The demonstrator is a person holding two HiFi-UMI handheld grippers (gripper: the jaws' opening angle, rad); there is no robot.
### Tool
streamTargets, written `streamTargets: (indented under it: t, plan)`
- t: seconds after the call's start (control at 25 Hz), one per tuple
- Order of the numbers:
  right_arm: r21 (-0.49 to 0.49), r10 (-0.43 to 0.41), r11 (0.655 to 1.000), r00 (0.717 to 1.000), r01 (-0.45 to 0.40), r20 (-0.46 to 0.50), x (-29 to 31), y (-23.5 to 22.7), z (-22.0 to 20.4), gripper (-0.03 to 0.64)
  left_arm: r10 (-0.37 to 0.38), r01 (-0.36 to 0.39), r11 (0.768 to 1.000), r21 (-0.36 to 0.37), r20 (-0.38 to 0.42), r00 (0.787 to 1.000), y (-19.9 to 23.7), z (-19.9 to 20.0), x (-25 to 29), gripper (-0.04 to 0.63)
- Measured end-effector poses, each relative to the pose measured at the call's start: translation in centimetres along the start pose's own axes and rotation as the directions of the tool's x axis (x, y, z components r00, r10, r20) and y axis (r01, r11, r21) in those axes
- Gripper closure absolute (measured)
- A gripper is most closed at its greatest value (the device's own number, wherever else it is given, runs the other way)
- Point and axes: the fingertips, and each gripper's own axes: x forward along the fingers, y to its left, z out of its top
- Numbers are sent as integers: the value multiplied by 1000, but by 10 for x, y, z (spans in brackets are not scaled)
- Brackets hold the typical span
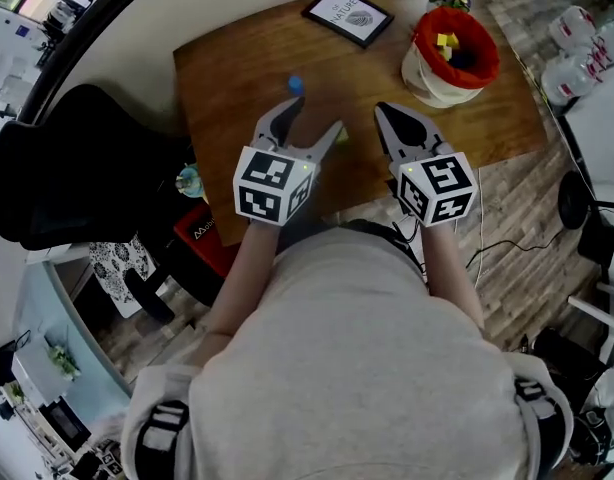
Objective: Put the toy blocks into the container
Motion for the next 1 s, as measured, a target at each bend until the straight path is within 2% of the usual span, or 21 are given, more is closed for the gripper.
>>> streamTargets:
  t: [0.28, 0.72, 1.0]
  plan:
    - [-38, 14, 999, 999, -16, -34, 30, 9, 0, 606, -16, 15, 1000, -24, -26, 1000, 24, -12, 5, 318]
    - [-32, 36, 999, 997, -38, -69, 51, 7, -11, 606, -9, 7, 999, -35, -83, 997, 34, -27, 10, 316]
    - [-30, 84, 996, 992, -87, -99, 53, 2, -18, 606, -21, 11, 995, -94, -106, 994, 25, -42, 14, 316]
